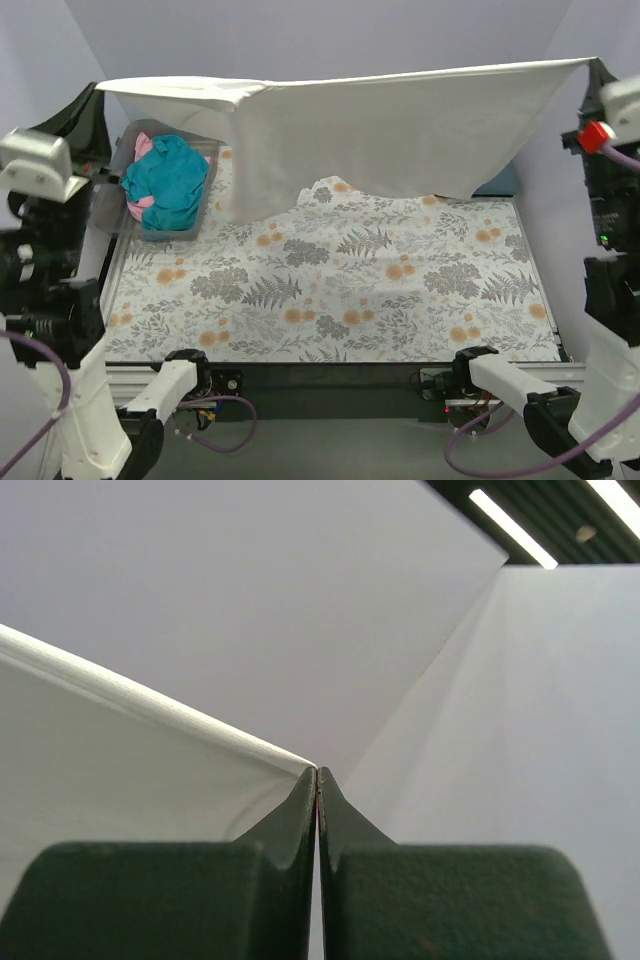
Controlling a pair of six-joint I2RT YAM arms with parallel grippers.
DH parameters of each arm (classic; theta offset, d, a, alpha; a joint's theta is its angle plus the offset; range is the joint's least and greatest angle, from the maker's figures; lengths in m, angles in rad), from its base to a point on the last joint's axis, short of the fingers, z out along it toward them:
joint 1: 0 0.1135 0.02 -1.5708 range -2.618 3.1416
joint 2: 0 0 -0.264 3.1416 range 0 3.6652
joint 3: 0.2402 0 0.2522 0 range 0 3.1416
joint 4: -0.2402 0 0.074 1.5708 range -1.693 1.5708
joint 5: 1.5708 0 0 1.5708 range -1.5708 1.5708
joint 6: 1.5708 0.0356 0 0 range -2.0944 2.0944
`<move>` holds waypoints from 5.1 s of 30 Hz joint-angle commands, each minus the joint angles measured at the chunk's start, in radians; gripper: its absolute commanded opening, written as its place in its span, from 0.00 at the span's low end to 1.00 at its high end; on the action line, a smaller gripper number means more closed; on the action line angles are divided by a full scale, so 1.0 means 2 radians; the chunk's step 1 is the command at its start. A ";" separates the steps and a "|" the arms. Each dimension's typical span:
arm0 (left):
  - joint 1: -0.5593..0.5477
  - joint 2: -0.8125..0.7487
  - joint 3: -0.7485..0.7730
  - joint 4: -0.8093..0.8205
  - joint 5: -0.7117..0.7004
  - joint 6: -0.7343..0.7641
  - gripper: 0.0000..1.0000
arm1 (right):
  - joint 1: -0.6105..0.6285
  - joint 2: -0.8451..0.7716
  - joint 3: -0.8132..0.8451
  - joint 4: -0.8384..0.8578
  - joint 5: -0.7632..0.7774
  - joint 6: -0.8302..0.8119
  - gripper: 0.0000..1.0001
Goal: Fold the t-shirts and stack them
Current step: Flatten the tshirt out, then fold the tshirt
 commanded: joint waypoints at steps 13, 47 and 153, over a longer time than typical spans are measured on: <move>0.002 -0.062 -0.051 -0.013 -0.042 0.051 0.00 | -0.002 -0.044 -0.064 0.077 -0.040 -0.033 0.01; -0.045 0.504 -0.224 0.146 -0.082 0.078 0.00 | -0.006 0.411 -0.305 0.246 -0.117 -0.111 0.01; -0.086 0.381 -0.358 -0.204 -0.061 -0.001 0.33 | -0.048 0.441 -0.284 -0.081 -0.164 -0.230 0.57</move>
